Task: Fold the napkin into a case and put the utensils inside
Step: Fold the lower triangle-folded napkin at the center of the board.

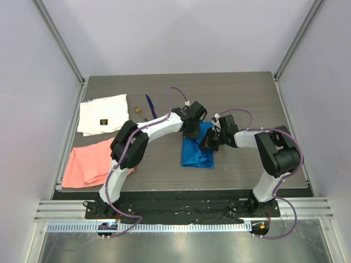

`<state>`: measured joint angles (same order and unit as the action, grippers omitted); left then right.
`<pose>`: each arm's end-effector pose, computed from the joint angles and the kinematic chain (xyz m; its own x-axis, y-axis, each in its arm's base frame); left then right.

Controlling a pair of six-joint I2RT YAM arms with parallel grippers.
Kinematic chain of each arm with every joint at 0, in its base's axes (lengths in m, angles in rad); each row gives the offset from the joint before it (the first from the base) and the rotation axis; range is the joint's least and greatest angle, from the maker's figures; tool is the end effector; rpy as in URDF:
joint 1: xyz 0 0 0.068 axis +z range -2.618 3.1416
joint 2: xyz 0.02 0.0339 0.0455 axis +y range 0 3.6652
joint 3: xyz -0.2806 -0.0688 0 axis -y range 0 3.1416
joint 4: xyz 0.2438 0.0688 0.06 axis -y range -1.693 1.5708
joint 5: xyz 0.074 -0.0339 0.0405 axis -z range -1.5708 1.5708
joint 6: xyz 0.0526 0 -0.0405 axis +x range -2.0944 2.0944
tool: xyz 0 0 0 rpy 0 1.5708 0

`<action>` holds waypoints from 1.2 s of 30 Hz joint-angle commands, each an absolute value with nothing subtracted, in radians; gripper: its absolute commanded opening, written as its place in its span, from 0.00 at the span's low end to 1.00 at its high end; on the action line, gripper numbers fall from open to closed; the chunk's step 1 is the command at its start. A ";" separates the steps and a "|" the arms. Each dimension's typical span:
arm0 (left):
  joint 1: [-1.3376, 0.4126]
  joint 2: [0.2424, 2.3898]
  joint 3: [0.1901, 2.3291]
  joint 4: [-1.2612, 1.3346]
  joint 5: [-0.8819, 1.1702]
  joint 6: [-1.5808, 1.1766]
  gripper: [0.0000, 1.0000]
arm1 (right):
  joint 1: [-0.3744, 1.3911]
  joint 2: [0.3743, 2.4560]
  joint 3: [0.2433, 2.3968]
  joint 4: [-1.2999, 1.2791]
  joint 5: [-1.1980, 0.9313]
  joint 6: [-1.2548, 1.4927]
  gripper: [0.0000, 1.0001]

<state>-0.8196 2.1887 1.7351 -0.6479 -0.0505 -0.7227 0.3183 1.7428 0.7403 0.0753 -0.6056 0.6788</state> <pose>0.3331 -0.3528 0.1765 -0.9290 0.0270 -0.3690 0.1332 0.9549 -0.2654 0.2947 0.1286 0.1230 -0.9566 0.2283 -0.1811 0.0242 0.6817 0.7312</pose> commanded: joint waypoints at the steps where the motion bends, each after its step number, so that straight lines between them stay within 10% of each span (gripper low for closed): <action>1: -0.816 2.178 1.720 -0.568 -0.046 -0.732 0.00 | 0.298 1.655 0.770 -0.021 -0.563 0.658 0.01; 20: -0.818 2.164 1.660 -0.499 0.021 -0.715 0.02 | 0.282 1.667 0.834 -0.143 -0.440 0.552 0.01; 36: -0.816 2.134 1.603 -0.431 0.058 -0.693 0.34 | 0.238 1.824 1.152 -0.204 -0.491 0.535 0.01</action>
